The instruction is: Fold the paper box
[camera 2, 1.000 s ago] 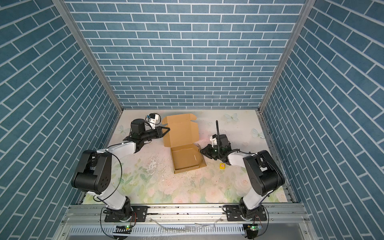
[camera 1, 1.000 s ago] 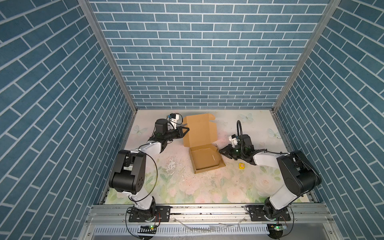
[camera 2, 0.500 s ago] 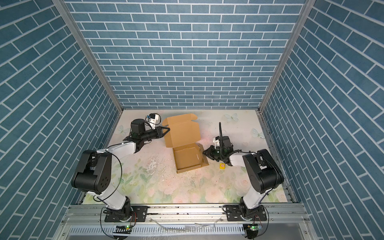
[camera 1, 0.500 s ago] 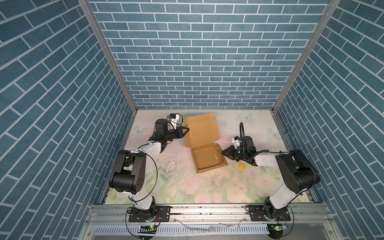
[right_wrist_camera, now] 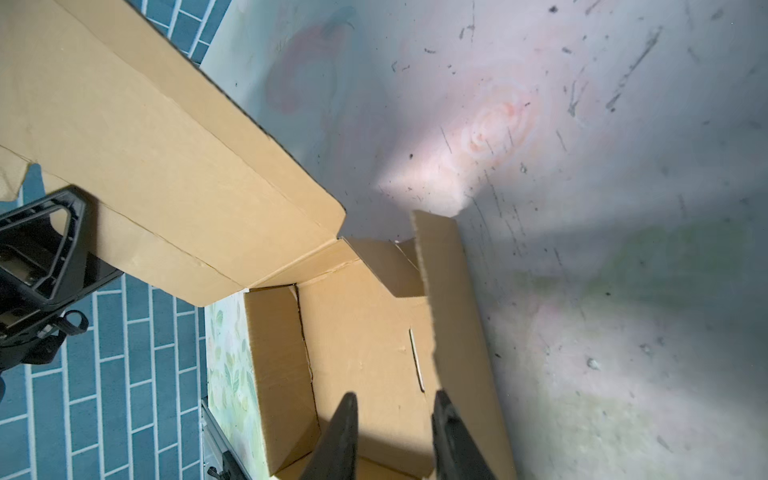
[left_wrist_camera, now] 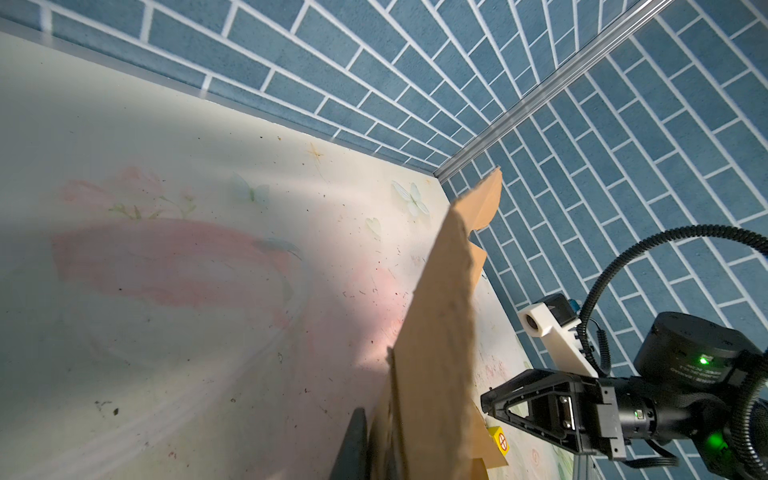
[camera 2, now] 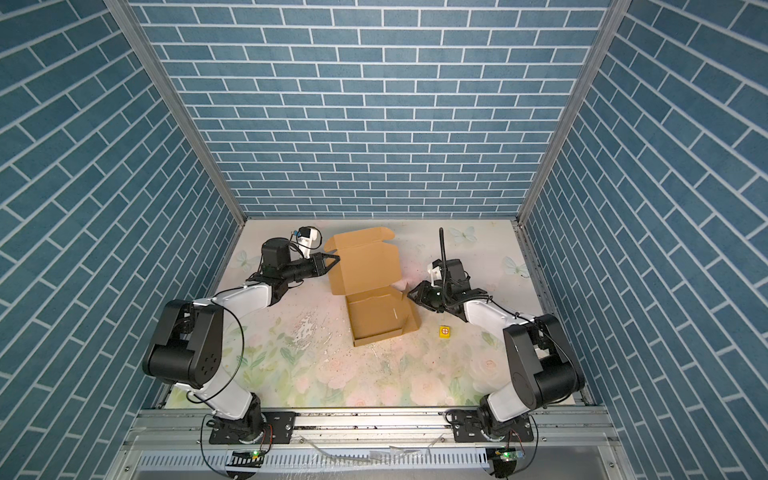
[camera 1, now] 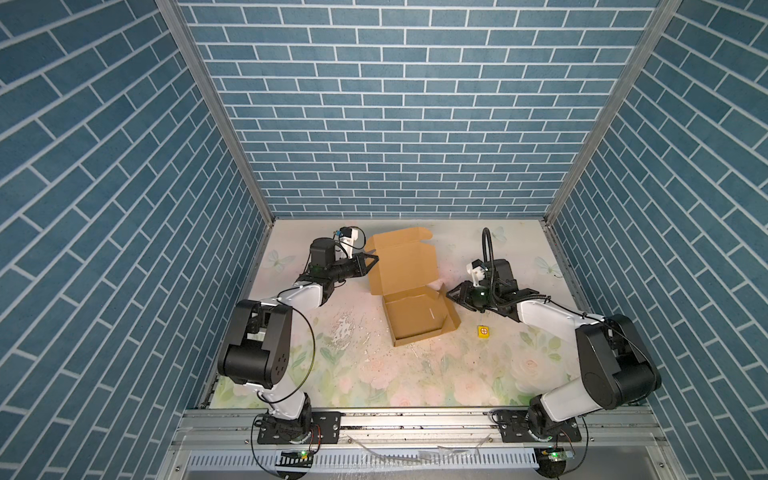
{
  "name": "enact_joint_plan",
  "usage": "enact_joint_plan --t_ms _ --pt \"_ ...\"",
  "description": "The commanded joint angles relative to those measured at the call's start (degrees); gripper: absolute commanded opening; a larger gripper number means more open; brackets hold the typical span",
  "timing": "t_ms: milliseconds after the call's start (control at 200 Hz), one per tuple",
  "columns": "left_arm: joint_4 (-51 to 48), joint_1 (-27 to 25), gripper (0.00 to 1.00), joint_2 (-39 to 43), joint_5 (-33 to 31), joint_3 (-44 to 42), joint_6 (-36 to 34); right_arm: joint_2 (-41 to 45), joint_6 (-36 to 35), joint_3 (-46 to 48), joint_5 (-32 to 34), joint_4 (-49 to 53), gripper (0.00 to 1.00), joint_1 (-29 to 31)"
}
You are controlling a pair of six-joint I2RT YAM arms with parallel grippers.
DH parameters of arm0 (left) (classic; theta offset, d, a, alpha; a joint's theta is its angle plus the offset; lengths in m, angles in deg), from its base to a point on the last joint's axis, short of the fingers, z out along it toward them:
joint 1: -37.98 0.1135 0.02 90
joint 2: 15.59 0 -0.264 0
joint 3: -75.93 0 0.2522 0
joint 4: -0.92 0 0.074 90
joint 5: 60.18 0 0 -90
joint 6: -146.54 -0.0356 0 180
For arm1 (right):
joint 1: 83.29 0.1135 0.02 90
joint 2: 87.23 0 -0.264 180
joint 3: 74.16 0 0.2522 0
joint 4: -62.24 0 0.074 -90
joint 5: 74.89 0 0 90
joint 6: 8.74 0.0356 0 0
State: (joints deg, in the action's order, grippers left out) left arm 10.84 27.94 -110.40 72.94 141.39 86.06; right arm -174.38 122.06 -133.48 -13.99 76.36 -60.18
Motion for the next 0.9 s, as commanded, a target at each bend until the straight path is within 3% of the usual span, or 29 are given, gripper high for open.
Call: enact_joint_plan --t_ms 0,235,625,895 --pt "0.01 0.19 0.11 1.15 0.21 -0.64 -0.89 -1.47 -4.71 -1.57 2.32 6.83 0.32 1.39" --pt "0.11 0.29 0.11 1.19 0.19 -0.63 -0.70 -2.51 -8.97 -3.24 6.89 12.52 0.24 1.67" --pt "0.14 0.33 0.11 1.35 0.18 -0.73 -0.70 3.53 -14.33 -5.28 11.79 22.28 0.28 1.67" --pt "0.14 0.32 0.11 1.38 0.11 -0.77 -0.70 1.96 -12.79 -1.05 9.41 16.27 0.28 1.84"
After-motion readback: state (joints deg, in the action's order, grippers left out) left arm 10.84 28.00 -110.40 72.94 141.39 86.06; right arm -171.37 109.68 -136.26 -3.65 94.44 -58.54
